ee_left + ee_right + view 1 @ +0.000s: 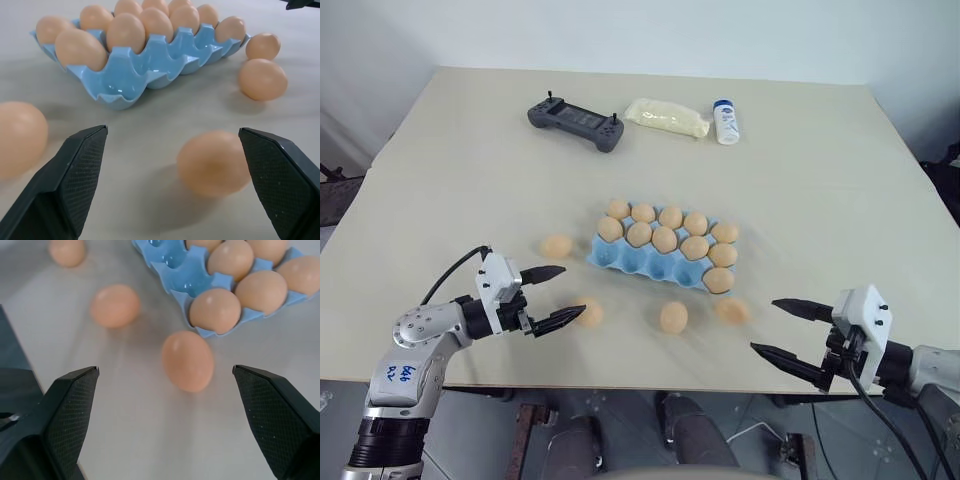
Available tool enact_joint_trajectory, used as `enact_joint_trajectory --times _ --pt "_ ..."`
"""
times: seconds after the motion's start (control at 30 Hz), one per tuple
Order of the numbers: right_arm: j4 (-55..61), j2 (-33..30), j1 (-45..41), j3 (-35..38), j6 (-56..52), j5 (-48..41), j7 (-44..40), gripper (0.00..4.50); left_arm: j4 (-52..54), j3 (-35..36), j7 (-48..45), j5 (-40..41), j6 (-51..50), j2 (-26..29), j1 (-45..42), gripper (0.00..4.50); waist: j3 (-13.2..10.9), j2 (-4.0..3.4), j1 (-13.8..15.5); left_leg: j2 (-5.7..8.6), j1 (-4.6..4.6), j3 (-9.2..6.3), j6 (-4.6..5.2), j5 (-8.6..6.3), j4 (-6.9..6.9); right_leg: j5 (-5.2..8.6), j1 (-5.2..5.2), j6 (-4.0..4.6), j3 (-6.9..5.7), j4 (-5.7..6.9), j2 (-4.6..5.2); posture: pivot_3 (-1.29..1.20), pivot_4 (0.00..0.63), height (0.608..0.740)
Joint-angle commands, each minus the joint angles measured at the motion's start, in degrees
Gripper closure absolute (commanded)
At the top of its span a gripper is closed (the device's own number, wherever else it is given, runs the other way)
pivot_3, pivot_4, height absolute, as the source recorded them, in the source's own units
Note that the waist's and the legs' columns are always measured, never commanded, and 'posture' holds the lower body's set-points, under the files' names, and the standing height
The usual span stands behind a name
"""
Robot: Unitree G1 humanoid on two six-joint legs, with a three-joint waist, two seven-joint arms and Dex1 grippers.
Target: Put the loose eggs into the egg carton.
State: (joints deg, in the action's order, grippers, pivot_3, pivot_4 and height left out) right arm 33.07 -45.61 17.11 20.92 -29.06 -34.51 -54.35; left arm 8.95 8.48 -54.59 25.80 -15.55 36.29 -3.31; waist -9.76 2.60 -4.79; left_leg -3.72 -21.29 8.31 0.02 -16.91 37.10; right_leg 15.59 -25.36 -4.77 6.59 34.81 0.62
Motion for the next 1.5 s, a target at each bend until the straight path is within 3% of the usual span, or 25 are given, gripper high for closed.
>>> enact_joint_trajectory --times 0.03,0.53,0.8,1.5 --pt "-0.4 -1.1 -0.5 2.3 1.2 -1.2 -1.5 0.0 3.1 1.1 0.7 0.3 1.0 0.3 0.6 0.03 0.0 0.0 0.0 0.0 0.0 0.0 0.0 0.0 0.0 0.0 0.0 0.0 0.01 0.0 0.0 0.0 0.15 0.74" --pt "-0.5 0.8 0.8 3.4 3.1 -0.7 -0.4 0.0 3.9 0.7 3.4 0.4 0.9 -0.5 0.4 0.03 0.0 0.0 0.0 -0.01 0.0 0.0 0.0 -0.01 -0.01 0.0 0.0 0.0 0.0 0.0 -0.01 0.0 0.15 0.74" --pt "-3.0 1.9 2.7 9.0 4.2 -2.8 -1.5 0.0 3.8 0.4 4.3 0.5 0.9 -0.9 -0.1 0.03 0.0 0.0 0.0 0.01 0.0 0.0 0.0 -0.01 -0.01 0.0 0.0 0.0 0.0 0.0 -0.02 0.0 0.15 0.74" --pt "-4.4 5.2 -5.1 6.9 2.3 -5.2 4.1 0.0 4.0 0.8 5.7 0.2 1.2 -1.6 -0.6 0.03 0.0 0.0 0.0 0.01 0.02 0.02 0.02 0.0 0.01 -0.01 0.01 -0.02 0.02 0.03 -0.02 0.0 0.15 0.74"
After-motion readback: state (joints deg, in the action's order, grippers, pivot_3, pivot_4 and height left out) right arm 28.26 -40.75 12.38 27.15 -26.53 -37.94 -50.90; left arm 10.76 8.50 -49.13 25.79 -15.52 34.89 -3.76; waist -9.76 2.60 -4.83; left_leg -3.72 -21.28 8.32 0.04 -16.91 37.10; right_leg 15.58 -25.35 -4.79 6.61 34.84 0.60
